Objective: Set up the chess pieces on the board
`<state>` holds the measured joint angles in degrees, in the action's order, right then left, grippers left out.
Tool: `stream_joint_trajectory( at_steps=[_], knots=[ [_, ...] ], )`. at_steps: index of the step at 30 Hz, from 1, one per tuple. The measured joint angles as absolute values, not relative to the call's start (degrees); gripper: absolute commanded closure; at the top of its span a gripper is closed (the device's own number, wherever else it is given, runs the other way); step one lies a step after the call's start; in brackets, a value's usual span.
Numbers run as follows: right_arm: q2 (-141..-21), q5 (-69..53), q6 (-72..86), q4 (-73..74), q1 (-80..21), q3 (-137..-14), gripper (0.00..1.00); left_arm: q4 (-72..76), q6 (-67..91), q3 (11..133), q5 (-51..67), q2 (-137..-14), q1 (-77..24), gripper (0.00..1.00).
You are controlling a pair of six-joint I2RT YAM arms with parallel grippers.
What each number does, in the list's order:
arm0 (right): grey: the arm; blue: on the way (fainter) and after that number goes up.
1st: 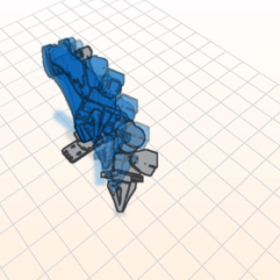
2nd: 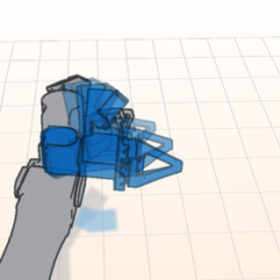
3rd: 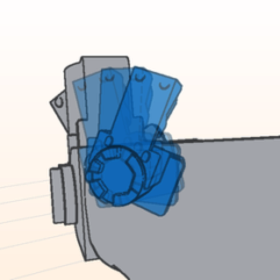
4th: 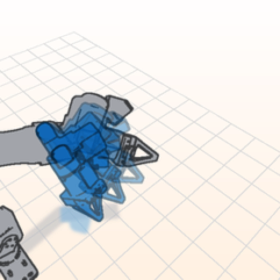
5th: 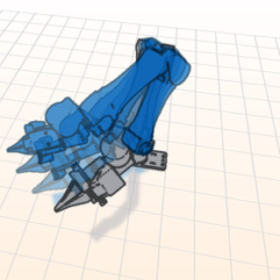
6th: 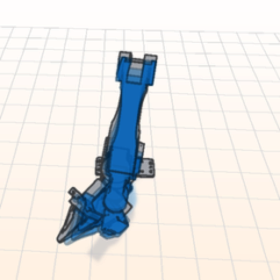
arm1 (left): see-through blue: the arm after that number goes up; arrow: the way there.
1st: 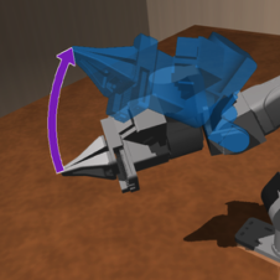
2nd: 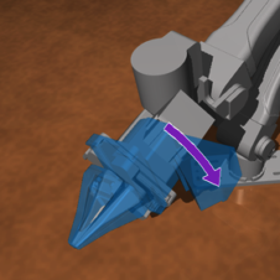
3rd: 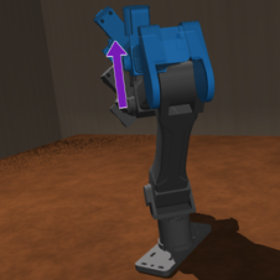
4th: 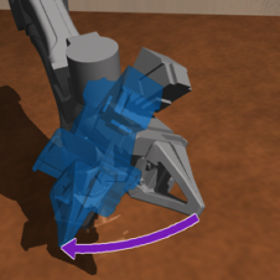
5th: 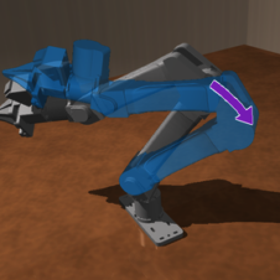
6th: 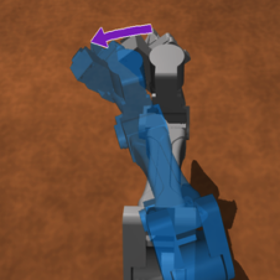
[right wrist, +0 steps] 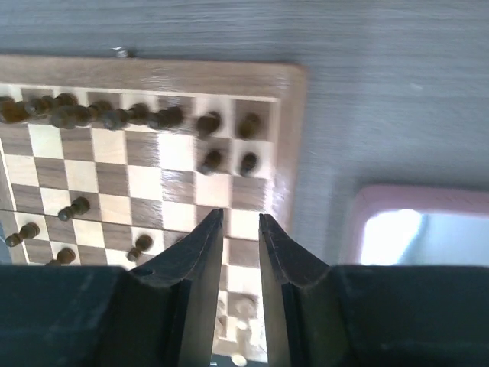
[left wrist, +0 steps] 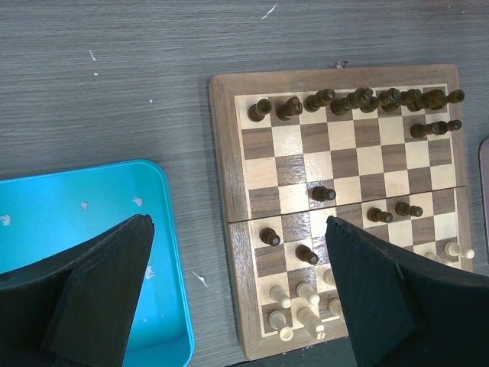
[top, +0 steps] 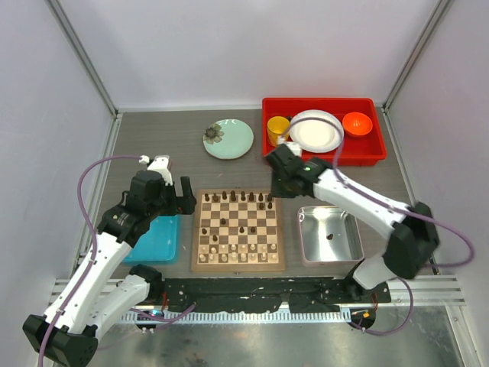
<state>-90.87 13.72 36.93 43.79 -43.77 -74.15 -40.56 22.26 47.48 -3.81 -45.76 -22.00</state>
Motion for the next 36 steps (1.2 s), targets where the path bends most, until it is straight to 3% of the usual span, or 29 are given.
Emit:
stream_joint_trajectory(
  at_steps=[6, 12, 20, 36],
  knots=[
    [-66.9, 17.4, 45.4, 49.1, -33.3, -58.2, 0.68, -40.6, 22.3, 47.5, -3.8, -45.8, -22.0, 0.0],
    [-54.4, 18.3, 51.8, 55.8, -27.7, -44.9, 0.61, -40.6, 22.3, 47.5, -3.8, -45.9, -22.0, 0.0],
    [-54.0, 17.3, 53.9, 55.8, -23.9, -36.3, 0.6, -40.6, 22.3, 47.5, -3.7, -46.4, -22.0, 0.0],
    [-59.3, 15.7, 51.9, 46.7, -19.6, -34.0, 0.66, -40.6, 22.3, 47.5, -3.4, -46.4, -22.0, 0.0]
  ],
)
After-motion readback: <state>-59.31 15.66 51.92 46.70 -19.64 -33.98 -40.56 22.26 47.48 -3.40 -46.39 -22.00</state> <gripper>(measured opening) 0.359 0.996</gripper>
